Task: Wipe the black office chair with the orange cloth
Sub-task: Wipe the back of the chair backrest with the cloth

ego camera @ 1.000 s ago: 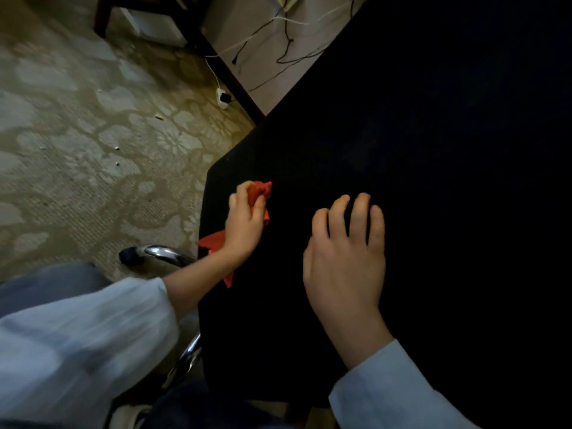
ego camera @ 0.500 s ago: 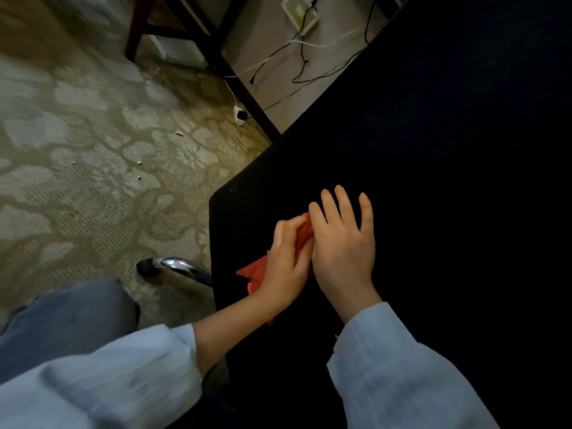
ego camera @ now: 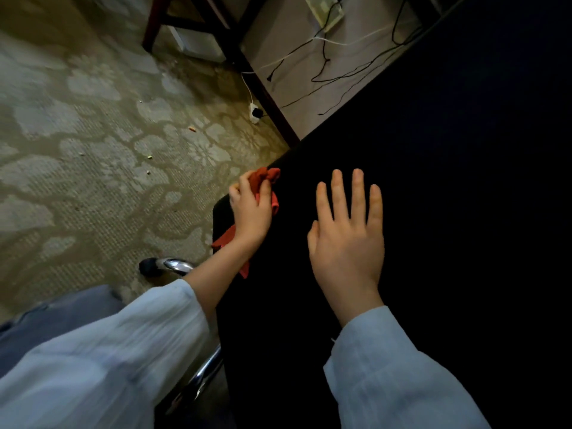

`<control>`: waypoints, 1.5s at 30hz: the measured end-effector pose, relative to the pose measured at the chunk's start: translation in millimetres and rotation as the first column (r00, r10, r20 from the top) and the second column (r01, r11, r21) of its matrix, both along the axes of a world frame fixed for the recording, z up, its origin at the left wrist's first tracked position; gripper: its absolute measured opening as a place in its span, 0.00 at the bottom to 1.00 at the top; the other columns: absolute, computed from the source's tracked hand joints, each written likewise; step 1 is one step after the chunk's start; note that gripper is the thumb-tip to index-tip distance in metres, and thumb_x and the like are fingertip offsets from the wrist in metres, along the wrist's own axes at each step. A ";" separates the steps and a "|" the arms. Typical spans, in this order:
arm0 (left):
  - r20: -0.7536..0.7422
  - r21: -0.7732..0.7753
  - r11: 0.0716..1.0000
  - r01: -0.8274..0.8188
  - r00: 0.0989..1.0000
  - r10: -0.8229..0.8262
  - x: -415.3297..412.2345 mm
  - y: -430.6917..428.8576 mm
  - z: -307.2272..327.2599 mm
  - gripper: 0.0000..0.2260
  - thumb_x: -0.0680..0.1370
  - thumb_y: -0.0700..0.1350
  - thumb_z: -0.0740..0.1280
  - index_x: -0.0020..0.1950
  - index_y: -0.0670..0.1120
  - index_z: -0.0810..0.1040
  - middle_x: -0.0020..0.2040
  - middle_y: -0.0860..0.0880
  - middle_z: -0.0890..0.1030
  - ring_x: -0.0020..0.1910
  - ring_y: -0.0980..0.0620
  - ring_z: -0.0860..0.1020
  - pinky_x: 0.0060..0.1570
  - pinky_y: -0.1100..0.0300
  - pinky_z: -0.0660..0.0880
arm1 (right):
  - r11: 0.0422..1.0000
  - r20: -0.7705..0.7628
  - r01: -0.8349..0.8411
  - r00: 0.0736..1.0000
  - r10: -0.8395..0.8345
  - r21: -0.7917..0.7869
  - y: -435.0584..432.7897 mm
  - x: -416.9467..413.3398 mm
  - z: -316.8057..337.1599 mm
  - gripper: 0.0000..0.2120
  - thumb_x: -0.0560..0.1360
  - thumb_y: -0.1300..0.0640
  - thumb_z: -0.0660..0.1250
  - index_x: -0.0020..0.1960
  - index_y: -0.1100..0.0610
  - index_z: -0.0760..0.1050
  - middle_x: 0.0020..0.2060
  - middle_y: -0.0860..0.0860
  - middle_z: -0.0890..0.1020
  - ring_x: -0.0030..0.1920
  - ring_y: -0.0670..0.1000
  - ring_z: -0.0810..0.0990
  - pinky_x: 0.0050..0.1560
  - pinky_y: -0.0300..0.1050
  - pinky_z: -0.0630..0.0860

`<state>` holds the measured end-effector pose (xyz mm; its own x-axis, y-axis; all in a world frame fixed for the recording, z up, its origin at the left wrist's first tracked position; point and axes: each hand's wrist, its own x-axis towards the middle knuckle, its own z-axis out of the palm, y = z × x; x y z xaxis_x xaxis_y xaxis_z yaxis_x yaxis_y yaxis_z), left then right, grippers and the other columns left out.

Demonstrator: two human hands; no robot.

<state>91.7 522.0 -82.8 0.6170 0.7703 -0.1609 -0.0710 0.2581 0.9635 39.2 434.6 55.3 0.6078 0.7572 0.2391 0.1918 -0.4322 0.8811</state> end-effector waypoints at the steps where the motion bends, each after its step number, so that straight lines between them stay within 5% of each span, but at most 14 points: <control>1: -0.007 -0.010 1.000 -0.005 1.000 0.005 0.0 0.2 -1.3 0.16 0.80 0.47 0.61 0.65 0.40 0.69 0.59 0.40 0.67 0.59 0.41 0.70 0.57 0.61 0.63 | 1.000 0.010 -0.003 1.000 0.003 -0.001 -0.3 0.5 -0.4 0.27 0.74 0.49 0.55 0.69 0.57 0.70 0.70 0.57 0.70 0.72 0.60 0.64 0.72 0.56 0.47; 6: 0.146 0.042 0.999 -0.016 0.989 0.010 -6.5 -7.4 26.7 0.11 0.80 0.43 0.61 0.60 0.40 0.72 0.53 0.48 0.67 0.47 0.59 0.71 0.45 0.78 0.63 | 1.000 0.009 -0.021 1.000 0.021 0.017 -1.4 3.0 -2.1 0.26 0.74 0.51 0.56 0.70 0.59 0.69 0.70 0.58 0.69 0.72 0.61 0.63 0.72 0.56 0.43; 9: 0.325 0.141 0.987 -0.076 0.945 0.026 -9.9 -12.5 58.0 0.10 0.79 0.41 0.63 0.60 0.41 0.74 0.54 0.47 0.70 0.49 0.69 0.71 0.50 0.79 0.64 | 1.000 0.010 -0.006 1.000 0.006 -0.006 -2.7 2.3 -2.3 0.27 0.75 0.50 0.54 0.71 0.59 0.67 0.71 0.58 0.67 0.73 0.60 0.61 0.72 0.56 0.41; 13: 0.458 0.258 0.958 -0.126 0.889 -0.006 1.4 -1.2 74.6 0.13 0.77 0.44 0.63 0.59 0.41 0.75 0.53 0.47 0.71 0.55 0.52 0.74 0.59 0.65 0.70 | 1.000 0.035 -0.005 0.999 0.006 -0.015 -3.0 2.6 -1.9 0.27 0.76 0.50 0.51 0.72 0.59 0.65 0.72 0.57 0.66 0.74 0.59 0.60 0.72 0.56 0.41; 17: 0.287 0.248 0.964 -0.091 0.958 0.017 19.8 21.9 36.3 0.12 0.79 0.40 0.62 0.62 0.42 0.73 0.53 0.48 0.71 0.54 0.51 0.71 0.53 0.72 0.65 | 0.999 0.017 -0.043 0.999 0.043 0.015 -1.3 5.0 -4.8 0.25 0.75 0.50 0.55 0.70 0.58 0.69 0.70 0.58 0.68 0.72 0.61 0.62 0.72 0.56 0.42; 22: -0.078 0.020 1.000 0.021 0.997 -0.019 23.4 27.7 -51.1 0.14 0.81 0.44 0.60 0.65 0.42 0.70 0.59 0.37 0.70 0.60 0.39 0.71 0.62 0.52 0.67 | 1.000 0.028 -0.012 1.000 0.013 -0.007 -1.5 3.6 -6.1 0.26 0.74 0.48 0.56 0.70 0.56 0.69 0.70 0.57 0.69 0.72 0.60 0.63 0.72 0.56 0.48; 26: -0.084 -0.011 1.000 -0.004 0.996 0.003 17.4 14.7 -42.2 0.13 0.80 0.41 0.61 0.63 0.37 0.70 0.58 0.36 0.69 0.58 0.39 0.72 0.58 0.59 0.65 | 1.000 0.026 -0.002 1.000 0.003 -0.029 -2.9 3.3 -7.1 0.27 0.75 0.48 0.53 0.71 0.57 0.67 0.71 0.58 0.67 0.73 0.61 0.61 0.72 0.58 0.44; 28: 0.012 0.027 0.999 -0.032 0.999 0.031 9.1 4.4 -19.8 0.12 0.80 0.40 0.62 0.61 0.36 0.72 0.57 0.36 0.71 0.57 0.47 0.73 0.53 0.68 0.64 | 0.999 0.034 0.015 0.999 -0.014 -0.033 -2.3 2.8 -7.2 0.27 0.74 0.48 0.54 0.71 0.57 0.66 0.71 0.58 0.67 0.73 0.61 0.61 0.72 0.58 0.41; 31: 0.234 0.088 0.994 -0.060 0.972 0.038 -4.5 -14.5 14.0 0.10 0.79 0.38 0.62 0.59 0.38 0.74 0.57 0.39 0.75 0.52 0.72 0.71 0.51 0.79 0.64 | 0.999 0.029 0.039 0.999 -0.038 -0.036 -2.0 1.5 -6.5 0.28 0.74 0.47 0.54 0.72 0.56 0.65 0.72 0.58 0.66 0.74 0.61 0.59 0.72 0.58 0.39; 35: 0.349 0.109 0.988 -0.113 0.935 0.068 -12.1 -23.5 32.8 0.09 0.79 0.35 0.63 0.59 0.38 0.74 0.56 0.41 0.74 0.51 0.76 0.71 0.50 0.80 0.66 | 1.000 -0.010 0.016 1.000 -0.016 -0.010 -1.3 0.5 -5.4 0.28 0.74 0.49 0.55 0.71 0.57 0.67 0.71 0.59 0.66 0.73 0.61 0.60 0.72 0.58 0.40; 40: 0.295 0.123 0.988 -0.092 0.954 0.052 4.5 -6.2 18.3 0.10 0.79 0.40 0.63 0.60 0.44 0.74 0.51 0.56 0.69 0.49 0.64 0.74 0.51 0.72 0.71 | 0.997 -0.026 0.043 0.999 -0.045 -0.064 3.1 3.7 -3.7 0.27 0.73 0.46 0.57 0.70 0.55 0.70 0.71 0.59 0.67 0.73 0.62 0.61 0.72 0.59 0.43; 43: 0.163 0.117 0.992 -0.042 0.986 0.022 23.3 12.6 -4.7 0.11 0.80 0.42 0.62 0.61 0.42 0.74 0.54 0.47 0.71 0.48 0.55 0.75 0.51 0.73 0.69 | 0.989 -0.010 0.098 0.995 -0.100 -0.111 8.6 5.8 -3.7 0.28 0.75 0.43 0.53 0.71 0.52 0.67 0.72 0.57 0.65 0.74 0.62 0.59 0.71 0.59 0.43; 45: 0.049 0.069 0.998 -0.004 0.999 0.001 35.9 22.1 -31.0 0.13 0.79 0.45 0.61 0.61 0.41 0.73 0.55 0.40 0.72 0.53 0.45 0.75 0.59 0.59 0.70 | 0.986 -0.004 0.107 0.994 -0.108 -0.127 11.1 8.8 -4.3 0.28 0.76 0.42 0.50 0.73 0.51 0.64 0.73 0.57 0.63 0.74 0.62 0.57 0.71 0.59 0.42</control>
